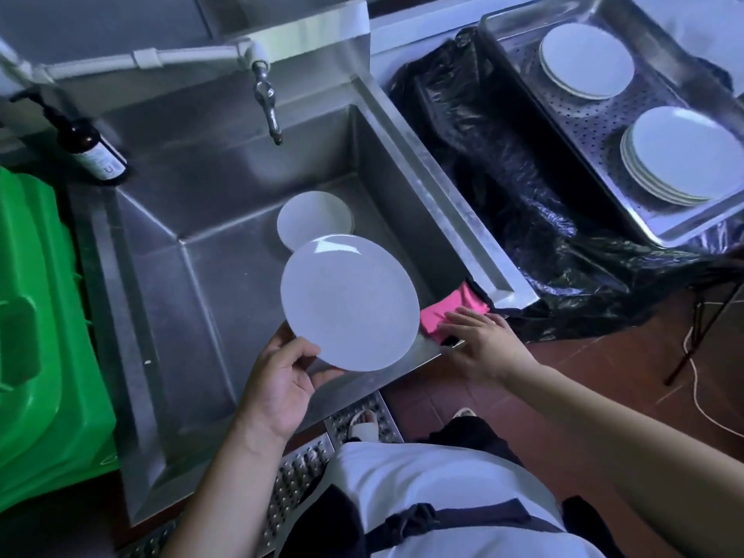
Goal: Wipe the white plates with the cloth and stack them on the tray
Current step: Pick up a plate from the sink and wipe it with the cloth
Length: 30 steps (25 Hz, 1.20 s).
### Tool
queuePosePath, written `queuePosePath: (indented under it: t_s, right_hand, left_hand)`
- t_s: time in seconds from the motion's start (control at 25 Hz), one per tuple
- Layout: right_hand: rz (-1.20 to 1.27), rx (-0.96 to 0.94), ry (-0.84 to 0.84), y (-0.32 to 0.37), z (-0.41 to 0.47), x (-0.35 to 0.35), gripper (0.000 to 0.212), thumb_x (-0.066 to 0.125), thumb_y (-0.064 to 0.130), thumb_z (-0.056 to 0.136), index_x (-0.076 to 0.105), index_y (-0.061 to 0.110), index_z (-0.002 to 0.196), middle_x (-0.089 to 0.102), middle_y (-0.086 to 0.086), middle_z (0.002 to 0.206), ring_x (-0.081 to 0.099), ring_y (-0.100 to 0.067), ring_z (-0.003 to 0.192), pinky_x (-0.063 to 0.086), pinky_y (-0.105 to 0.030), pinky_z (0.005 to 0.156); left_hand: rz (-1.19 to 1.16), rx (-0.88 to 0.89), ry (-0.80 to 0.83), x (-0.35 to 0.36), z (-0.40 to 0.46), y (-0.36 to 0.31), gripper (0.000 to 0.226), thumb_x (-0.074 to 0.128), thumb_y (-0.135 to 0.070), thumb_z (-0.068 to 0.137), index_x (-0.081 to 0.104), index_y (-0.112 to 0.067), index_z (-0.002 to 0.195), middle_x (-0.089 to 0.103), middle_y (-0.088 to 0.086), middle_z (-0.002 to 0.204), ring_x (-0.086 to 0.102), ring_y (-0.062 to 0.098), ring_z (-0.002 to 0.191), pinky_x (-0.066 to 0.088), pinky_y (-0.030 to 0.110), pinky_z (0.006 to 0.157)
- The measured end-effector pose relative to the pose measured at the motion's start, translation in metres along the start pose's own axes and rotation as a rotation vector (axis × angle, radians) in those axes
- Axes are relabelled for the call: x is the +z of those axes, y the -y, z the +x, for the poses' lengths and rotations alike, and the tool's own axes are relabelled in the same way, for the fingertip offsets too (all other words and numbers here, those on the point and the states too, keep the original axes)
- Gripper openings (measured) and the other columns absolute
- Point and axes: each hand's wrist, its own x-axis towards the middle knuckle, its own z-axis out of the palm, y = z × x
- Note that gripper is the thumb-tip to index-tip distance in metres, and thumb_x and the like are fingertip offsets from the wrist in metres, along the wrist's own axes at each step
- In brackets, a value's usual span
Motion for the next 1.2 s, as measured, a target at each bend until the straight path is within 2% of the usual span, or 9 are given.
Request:
queuePosePath:
  t_s: [0.16,0.28,0.4,0.52,0.64,0.84,0.96,1.08,1.2]
  right_hand:
    - [0.618,0.181,-0.193,0.001,-0.008,-0.075,0.032,0.06,0.04,0.097,0.071,0.024,0.122,0.068,0.006,0.127,0.061,-0.01,0.114,0.047,-0.029,0.095]
    - [1.196,0.354,-0.149,-0.024,-0.025,-0.137,0.034,0.059,0.043,0.097,0.067,0.024,0.124,0.069,0.0,0.121,0.067,-0.02,0.107,0.056,-0.043,0.093]
    - [1.429,0.419,-0.137,-0.068,-0.058,-0.173,0.038,0.058,0.044,0.096,0.067,0.017,0.12,0.073,-0.007,0.111,0.07,-0.026,0.098,0.058,-0.048,0.087]
    - [1.537,0.468,-0.231,-0.114,-0.092,-0.179,0.04,0.059,0.042,0.095,0.07,0.011,0.116,0.07,-0.013,0.1,0.066,-0.027,0.086,0.059,-0.043,0.078]
    - [1.617,0.53,-0.285,-0.161,-0.124,-0.177,0.04,0.061,0.043,0.093,0.072,0.01,0.114,0.066,-0.011,0.092,0.063,-0.027,0.078,0.056,-0.04,0.074]
    - [1.692,0.592,-0.378,-0.211,-0.159,-0.185,0.033,0.06,0.036,0.095,0.075,0.01,0.108,0.066,-0.009,0.086,0.063,-0.022,0.072,0.058,-0.036,0.068]
    - [1.671,0.61,-0.469,-0.237,-0.163,-0.201,0.029,0.06,0.032,0.096,0.073,0.009,0.107,0.067,-0.009,0.086,0.064,-0.022,0.071,0.058,-0.039,0.071]
    - [1.62,0.612,-0.522,-0.264,-0.151,-0.221,0.027,0.061,0.033,0.095,0.074,0.011,0.104,0.068,-0.008,0.088,0.064,-0.023,0.074,0.058,-0.047,0.082]
    - [1.539,0.627,-0.541,-0.296,-0.127,-0.247,0.027,0.063,0.038,0.093,0.076,0.015,0.096,0.07,-0.004,0.091,0.066,-0.025,0.083,0.053,-0.05,0.093]
  left_hand:
    - [0.085,0.013,0.06,0.037,0.005,-0.003,0.047,0.05,0.009,0.085,0.066,-0.017,0.12,0.064,0.009,0.111,0.058,0.03,0.11,0.062,0.042,0.064]
    - [0.184,0.008,0.145,0.087,0.005,-0.007,0.058,0.059,0.003,0.072,0.065,-0.018,0.126,0.065,0.013,0.112,0.059,0.031,0.104,0.062,0.043,0.064]
    - [0.278,0.01,0.253,0.143,0.007,-0.001,0.064,0.058,0.0,0.071,0.061,-0.018,0.133,0.068,0.013,0.124,0.063,0.033,0.104,0.06,0.048,0.071]
    - [0.335,-0.036,0.335,0.191,0.011,0.018,0.068,0.065,0.003,0.067,0.057,-0.01,0.133,0.07,0.016,0.111,0.053,0.041,0.09,0.057,0.047,0.06]
    - [0.363,-0.118,0.368,0.238,0.016,0.05,0.064,0.064,0.003,0.064,0.054,-0.005,0.127,0.066,0.022,0.1,0.042,0.035,0.075,0.057,0.039,0.051]
    - [0.486,-0.122,0.404,0.301,0.019,0.091,0.051,0.068,0.012,0.075,0.058,-0.007,0.121,0.069,0.024,0.109,0.067,0.033,0.079,0.061,0.042,0.057]
    - [0.531,-0.116,0.4,0.34,0.028,0.099,0.043,0.054,0.009,0.089,0.063,-0.01,0.126,0.072,0.017,0.118,0.072,0.029,0.094,0.062,0.046,0.067]
    - [0.661,-0.095,0.464,0.383,0.041,0.096,0.048,0.053,0.0,0.085,0.069,-0.015,0.128,0.073,0.01,0.122,0.066,0.025,0.117,0.054,0.054,0.098]
    - [0.756,-0.058,0.476,0.429,0.062,0.096,0.05,0.057,-0.011,0.075,0.073,-0.021,0.121,0.074,0.004,0.121,0.067,0.017,0.115,0.053,0.048,0.099]
